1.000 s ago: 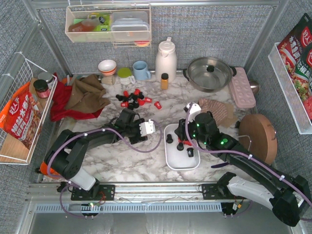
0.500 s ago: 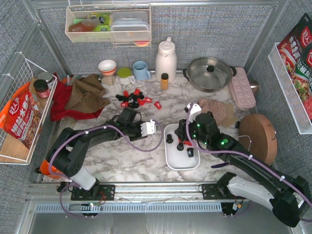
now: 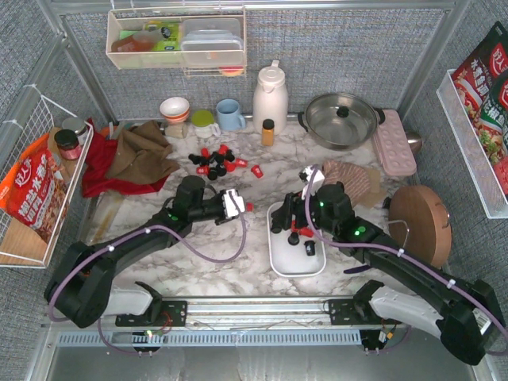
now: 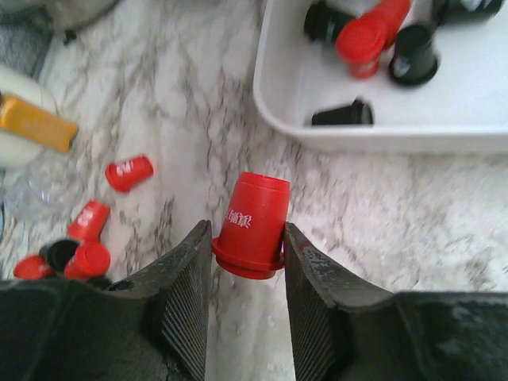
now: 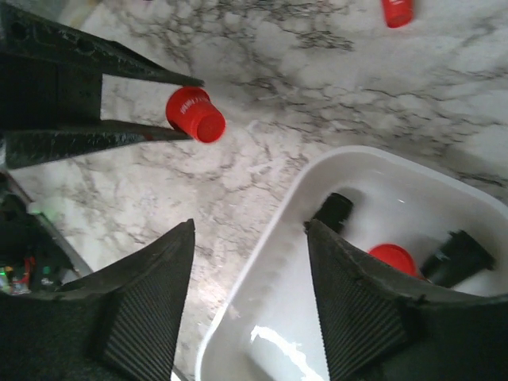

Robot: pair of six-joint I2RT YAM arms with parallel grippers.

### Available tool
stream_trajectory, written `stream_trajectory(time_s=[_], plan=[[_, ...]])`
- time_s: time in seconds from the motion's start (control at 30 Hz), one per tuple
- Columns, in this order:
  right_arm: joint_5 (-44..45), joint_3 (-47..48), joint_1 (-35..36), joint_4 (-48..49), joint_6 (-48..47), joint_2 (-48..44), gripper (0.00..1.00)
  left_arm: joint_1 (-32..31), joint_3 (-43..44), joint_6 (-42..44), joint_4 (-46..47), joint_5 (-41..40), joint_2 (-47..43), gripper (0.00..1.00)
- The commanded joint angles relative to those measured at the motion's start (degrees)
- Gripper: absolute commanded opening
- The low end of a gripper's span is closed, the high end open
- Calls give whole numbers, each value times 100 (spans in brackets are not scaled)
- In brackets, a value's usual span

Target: Mix the coffee capsules in the storage basket

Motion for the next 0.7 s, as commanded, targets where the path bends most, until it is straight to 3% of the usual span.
stream_trajectory(time_s=[0.0,0.2,0.47,0.67], plan=[[-678,-139,2,1410,590,291,67,-56,-282,-696,1509,917,-261,41],[-1061,-240,5,2466,1100,766,70,-168,-484,-1173,2236,1345,-491,40],[-1234,-241,15,2956,1377,1001,70,-288,-465,-1218,2267,1459,-476,40],[-1269,-221,16,2854,1463,1073,59,-324,-465,-1270,2322,1429,-461,40]])
